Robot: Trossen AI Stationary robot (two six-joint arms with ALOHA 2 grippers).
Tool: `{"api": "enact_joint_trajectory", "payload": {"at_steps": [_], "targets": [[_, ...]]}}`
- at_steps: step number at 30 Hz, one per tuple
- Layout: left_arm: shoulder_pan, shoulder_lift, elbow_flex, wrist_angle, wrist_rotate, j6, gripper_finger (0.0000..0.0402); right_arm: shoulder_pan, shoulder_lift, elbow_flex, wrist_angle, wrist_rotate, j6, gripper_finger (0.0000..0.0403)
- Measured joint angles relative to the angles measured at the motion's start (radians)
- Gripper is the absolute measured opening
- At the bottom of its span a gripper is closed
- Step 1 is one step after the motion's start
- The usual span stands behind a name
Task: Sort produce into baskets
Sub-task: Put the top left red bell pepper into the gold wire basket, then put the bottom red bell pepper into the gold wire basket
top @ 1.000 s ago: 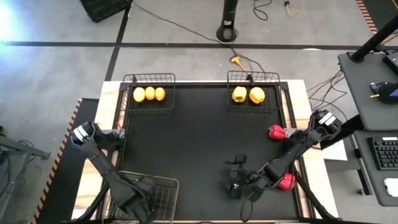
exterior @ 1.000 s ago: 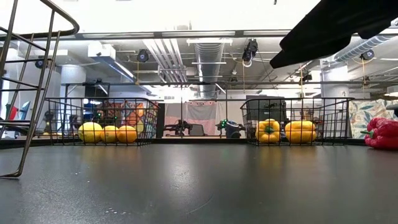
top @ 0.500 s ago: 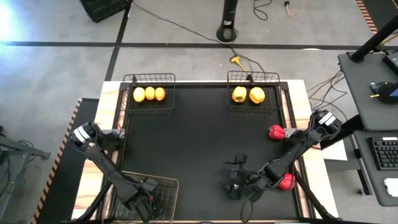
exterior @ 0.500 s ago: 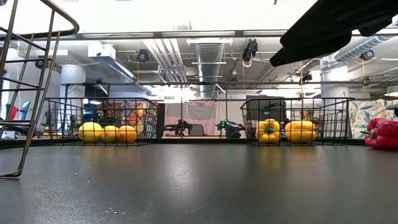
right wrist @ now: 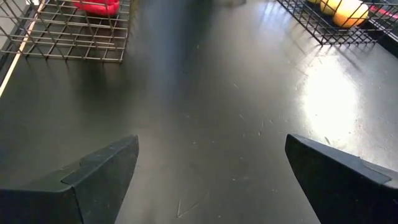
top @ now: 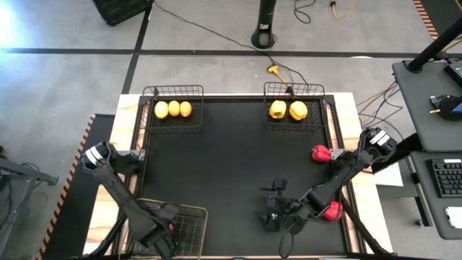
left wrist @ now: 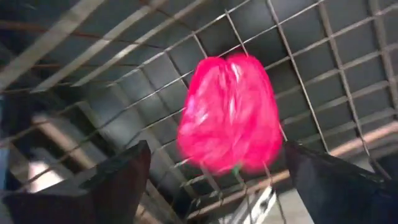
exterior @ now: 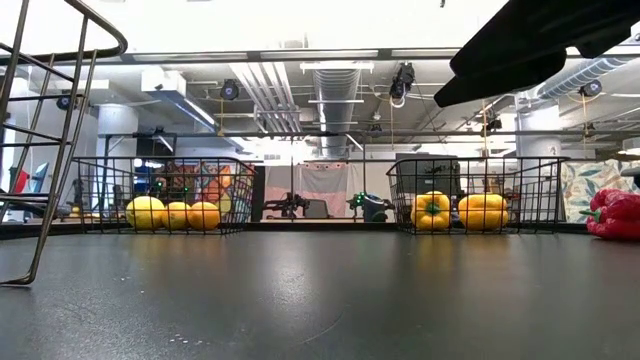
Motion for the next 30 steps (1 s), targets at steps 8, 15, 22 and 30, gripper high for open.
{"api": "enact_joint_trajectory", "payload": {"at_steps": [8, 15, 22, 30], "targets": [[0.012, -0.001, 0.316, -0.183, -0.450, 0.123, 0.0366, 0.000, 0.000, 0.000, 0.000, 0.000, 0.002, 0.0398], [0.057, 0.006, 0.524, -0.191, -1.029, 0.449, 0.0364, 0.002, 0.000, 0.000, 0.000, 0.000, 0.012, 0.0398], [0.163, 0.060, 0.656, -0.171, -1.267, 0.773, 0.0361, 0.045, -0.001, -0.003, -0.068, 0.000, 0.085, 0.0398], [0.354, 0.225, 0.666, -0.167, -1.544, 1.052, 0.0361, 0.092, -0.009, 0.112, -0.733, -0.108, 0.516, 0.0398]]}}
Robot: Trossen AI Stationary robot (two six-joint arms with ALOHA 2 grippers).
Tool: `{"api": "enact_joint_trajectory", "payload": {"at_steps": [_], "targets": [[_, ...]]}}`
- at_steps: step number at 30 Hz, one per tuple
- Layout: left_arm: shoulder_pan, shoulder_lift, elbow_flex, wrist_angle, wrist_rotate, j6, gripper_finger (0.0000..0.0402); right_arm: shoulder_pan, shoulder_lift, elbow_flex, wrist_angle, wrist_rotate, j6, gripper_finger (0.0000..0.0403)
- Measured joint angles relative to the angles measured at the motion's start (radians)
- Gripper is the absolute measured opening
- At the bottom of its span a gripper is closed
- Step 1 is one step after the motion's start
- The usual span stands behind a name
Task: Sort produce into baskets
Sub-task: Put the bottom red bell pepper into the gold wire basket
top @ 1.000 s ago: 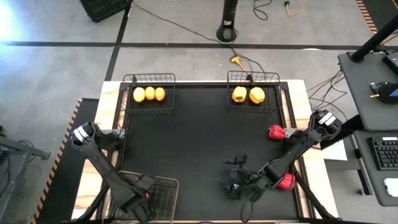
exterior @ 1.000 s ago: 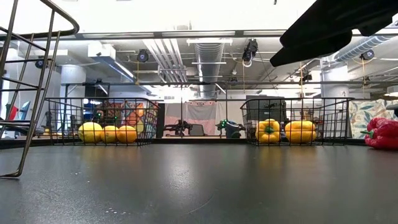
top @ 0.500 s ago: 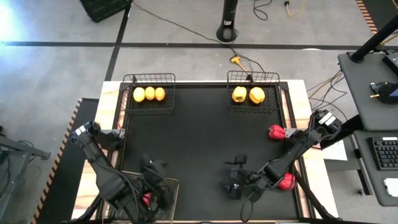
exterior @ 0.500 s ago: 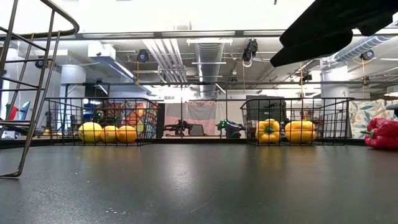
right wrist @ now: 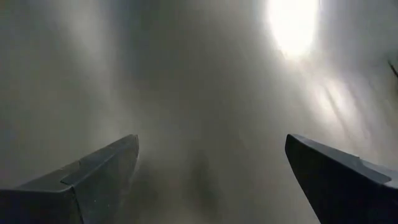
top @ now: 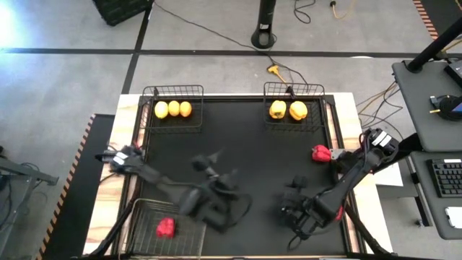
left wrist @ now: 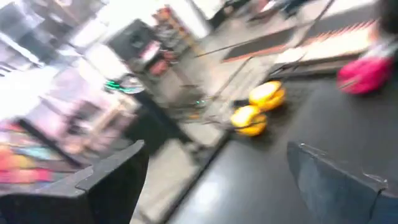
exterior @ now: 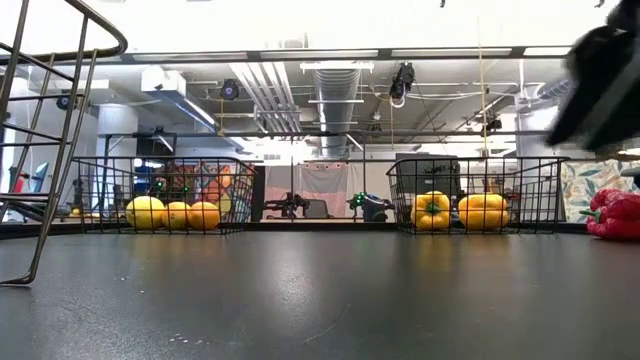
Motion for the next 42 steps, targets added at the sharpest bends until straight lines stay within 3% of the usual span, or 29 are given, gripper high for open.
{"api": "enact_joint_trajectory", "payload": {"at_steps": [3, 8, 17, 23, 26, 33, 42], "targets": [[0.076, 0.074, 0.010, 0.003, -0.027, 0.047, 0.0360, -0.010, 0.000, 0.094, -0.301, -0.229, 0.077, 0.0398], [0.138, 0.190, 0.031, 0.007, -0.079, 0.044, 0.0348, -0.051, 0.000, 0.224, -0.553, -0.610, 0.102, 0.0398], [0.146, 0.356, 0.033, 0.159, -0.030, 0.101, 0.0321, -0.028, 0.006, 0.258, -0.618, -0.937, 0.297, 0.0398], [0.149, 0.440, 0.096, 0.326, 0.024, 0.302, 0.0315, 0.014, 0.008, 0.254, -0.613, -0.969, 0.349, 0.0398], [0.149, 0.489, 0.144, 0.334, 0.050, 0.338, 0.0315, 0.035, 0.008, 0.239, -0.616, -0.967, 0.349, 0.0398], [0.153, 0.599, 0.315, 0.361, 0.351, 0.532, 0.0315, 0.079, 0.008, 0.150, -0.613, -0.968, 0.316, 0.0398], [0.161, 0.626, 0.311, 0.517, 0.519, 0.672, 0.0315, 0.084, 0.005, 0.010, -0.536, -1.027, 0.279, 0.0398]]}}
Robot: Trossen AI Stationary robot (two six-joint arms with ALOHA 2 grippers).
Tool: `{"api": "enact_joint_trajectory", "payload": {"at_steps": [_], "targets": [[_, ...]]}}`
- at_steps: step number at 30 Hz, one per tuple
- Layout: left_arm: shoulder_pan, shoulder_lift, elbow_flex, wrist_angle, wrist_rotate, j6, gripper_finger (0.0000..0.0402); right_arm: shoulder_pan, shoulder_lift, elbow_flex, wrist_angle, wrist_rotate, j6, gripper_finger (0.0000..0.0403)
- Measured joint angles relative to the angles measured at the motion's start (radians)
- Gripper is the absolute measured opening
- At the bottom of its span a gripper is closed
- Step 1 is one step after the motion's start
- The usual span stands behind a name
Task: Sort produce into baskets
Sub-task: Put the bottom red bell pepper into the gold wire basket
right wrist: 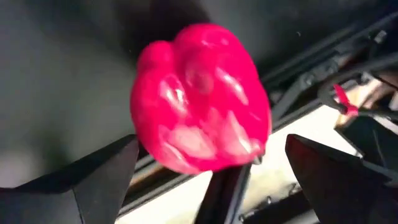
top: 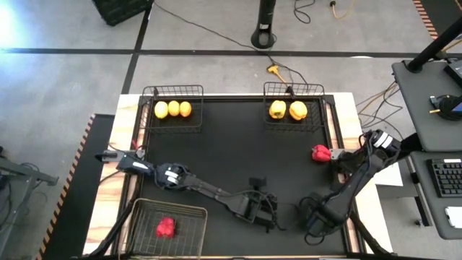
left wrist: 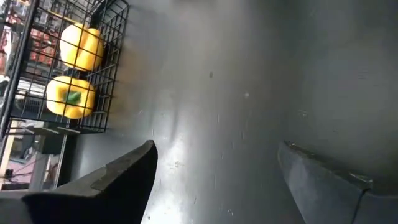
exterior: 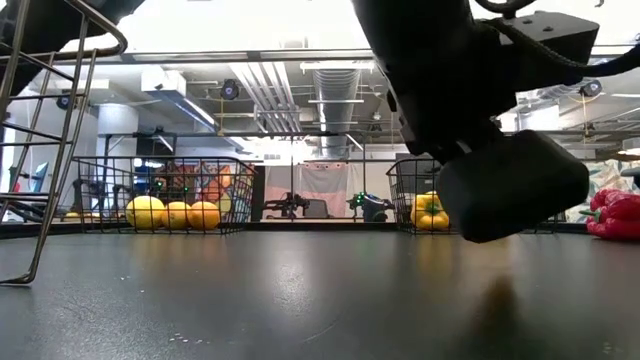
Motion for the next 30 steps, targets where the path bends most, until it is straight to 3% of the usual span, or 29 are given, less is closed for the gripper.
{"api": "enact_joint_trajectory", "payload": {"at_steps": [7, 12, 20, 25, 30], "targets": [[0.000, 0.000, -0.003, 0.024, 0.002, -0.003, 0.0315, -0.001, -0.001, -0.086, 0.136, -0.017, -0.018, 0.0398], [-0.007, 0.000, -0.019, 0.061, 0.062, 0.055, 0.0315, -0.001, -0.001, -0.125, 0.174, -0.008, -0.037, 0.0394], [-0.010, -0.006, -0.023, 0.053, 0.081, 0.109, 0.0315, -0.001, -0.001, -0.113, 0.168, 0.044, -0.044, 0.0324], [-0.020, -0.042, -0.018, -0.079, 0.069, 0.096, 0.0315, -0.003, -0.004, -0.047, 0.125, 0.064, -0.063, 0.0324], [-0.048, -0.120, -0.018, -0.353, -0.040, -0.002, 0.0315, -0.013, -0.006, 0.070, 0.063, 0.244, -0.037, 0.0324]]}}
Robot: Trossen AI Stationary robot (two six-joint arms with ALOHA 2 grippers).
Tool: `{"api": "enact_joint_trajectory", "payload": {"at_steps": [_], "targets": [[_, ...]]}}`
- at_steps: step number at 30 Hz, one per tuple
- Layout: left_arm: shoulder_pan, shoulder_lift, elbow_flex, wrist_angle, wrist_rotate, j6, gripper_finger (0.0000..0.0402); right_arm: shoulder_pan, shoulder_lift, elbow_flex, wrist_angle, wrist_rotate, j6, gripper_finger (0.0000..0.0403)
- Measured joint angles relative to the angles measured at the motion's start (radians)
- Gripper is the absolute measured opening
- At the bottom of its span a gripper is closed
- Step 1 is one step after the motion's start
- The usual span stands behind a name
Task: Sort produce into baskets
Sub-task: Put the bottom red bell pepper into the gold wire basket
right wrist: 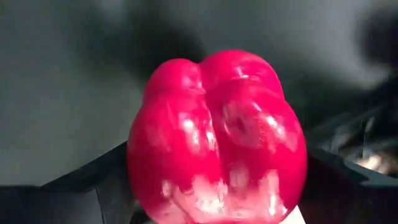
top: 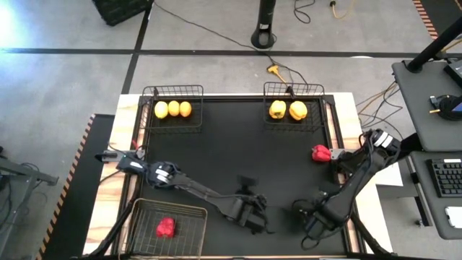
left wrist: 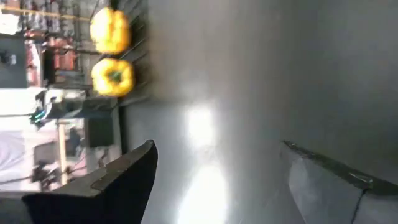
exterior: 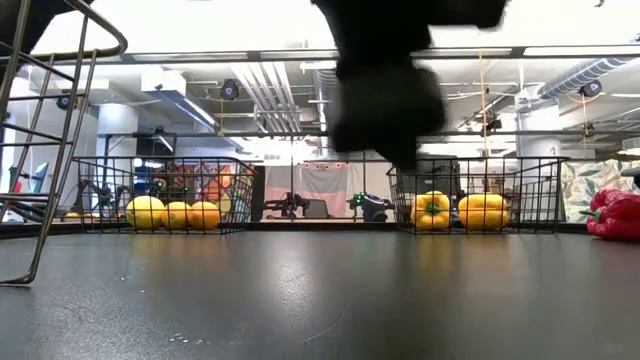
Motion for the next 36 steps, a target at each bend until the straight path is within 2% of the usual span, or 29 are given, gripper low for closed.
{"api": "enact_joint_trajectory", "payload": {"at_steps": [5, 9, 14, 17, 20, 24, 28, 31, 36], "targets": [[-0.029, -0.097, -0.003, -0.239, -0.012, -0.113, 0.0315, -0.048, 0.007, 0.058, 0.069, 0.215, -0.041, 0.0324], [-0.045, -0.194, -0.055, -0.356, -0.013, -0.236, 0.0315, -0.107, 0.009, 0.043, 0.212, 0.382, -0.143, 0.0324], [-0.076, -0.376, -0.256, -0.344, -0.012, -0.347, 0.0315, -0.200, 0.010, 0.002, 0.512, 0.575, -0.348, 0.0325], [-0.088, -0.509, -0.425, -0.310, 0.000, -0.437, 0.0315, -0.265, 0.010, -0.051, 0.748, 0.588, -0.508, 0.0326], [-0.089, -0.654, -0.620, -0.219, 0.049, -0.489, 0.0315, -0.332, 0.010, -0.100, 0.938, 0.576, -0.616, 0.0327], [-0.084, -0.843, -0.882, -0.018, 0.106, -0.498, 0.0315, -0.407, 0.011, -0.133, 1.032, 0.576, -0.683, 0.0327], [-0.070, -1.024, -1.119, 0.287, 0.164, -0.456, 0.0315, -0.475, 0.021, -0.139, 1.064, 0.558, -0.709, 0.0328], [-0.057, -1.132, -1.276, 0.560, 0.211, -0.373, 0.0315, -0.528, 0.049, -0.140, 1.112, 0.489, -0.736, 0.0328], [-0.039, -1.230, -1.464, 1.001, 0.358, -0.205, 0.0315, -0.585, 0.126, -0.137, 1.156, 0.415, -0.749, 0.0328]]}}
